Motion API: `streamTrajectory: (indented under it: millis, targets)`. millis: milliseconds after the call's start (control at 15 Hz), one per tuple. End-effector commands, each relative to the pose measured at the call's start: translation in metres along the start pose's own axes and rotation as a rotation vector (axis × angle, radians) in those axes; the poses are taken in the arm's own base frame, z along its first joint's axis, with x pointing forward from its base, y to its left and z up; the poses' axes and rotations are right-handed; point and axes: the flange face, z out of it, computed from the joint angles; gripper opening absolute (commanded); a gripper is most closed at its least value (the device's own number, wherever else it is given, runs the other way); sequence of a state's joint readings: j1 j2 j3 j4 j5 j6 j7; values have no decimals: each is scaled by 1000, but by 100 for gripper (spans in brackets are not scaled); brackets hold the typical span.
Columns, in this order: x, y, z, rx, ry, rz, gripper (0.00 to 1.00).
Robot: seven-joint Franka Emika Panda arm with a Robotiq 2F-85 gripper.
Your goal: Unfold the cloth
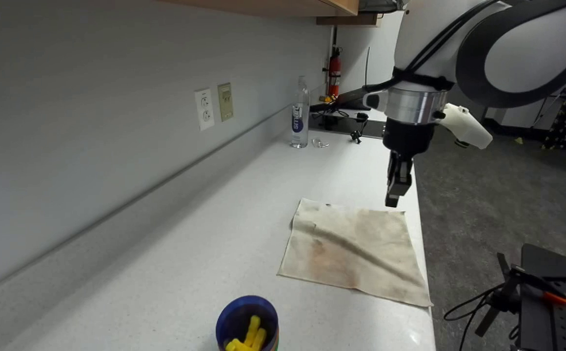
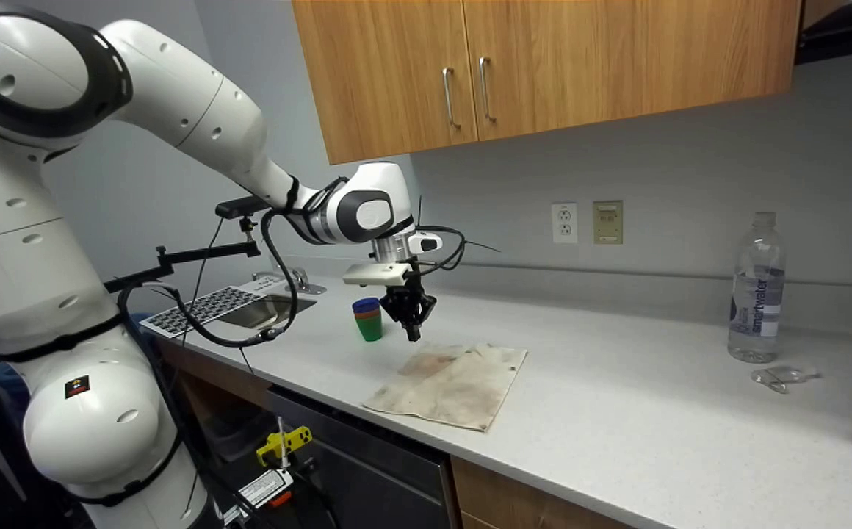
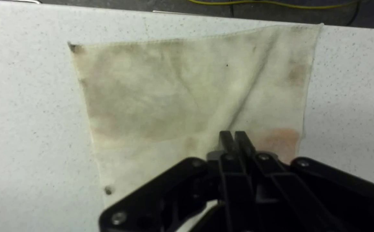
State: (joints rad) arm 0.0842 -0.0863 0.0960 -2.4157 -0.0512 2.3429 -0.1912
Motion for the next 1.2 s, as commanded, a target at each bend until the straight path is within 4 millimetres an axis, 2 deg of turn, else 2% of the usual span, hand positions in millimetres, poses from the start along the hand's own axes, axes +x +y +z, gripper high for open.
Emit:
streamTrajectory:
  millis: [0,267,467,533,800,867,1133]
  targets:
    - [-15,10,-24,-34,91,11,41]
    - [-20,17,-37,-59,172,6,70]
    - [-17,27,-37,-73,243,16,94]
    - [-17,28,-37,-74,259,19,99]
    - [-19,32,-35,-73,291,27,100]
    - [-10,29,-32,-62,264,48,100]
    - [-11,30,-30,-62,265,49,100]
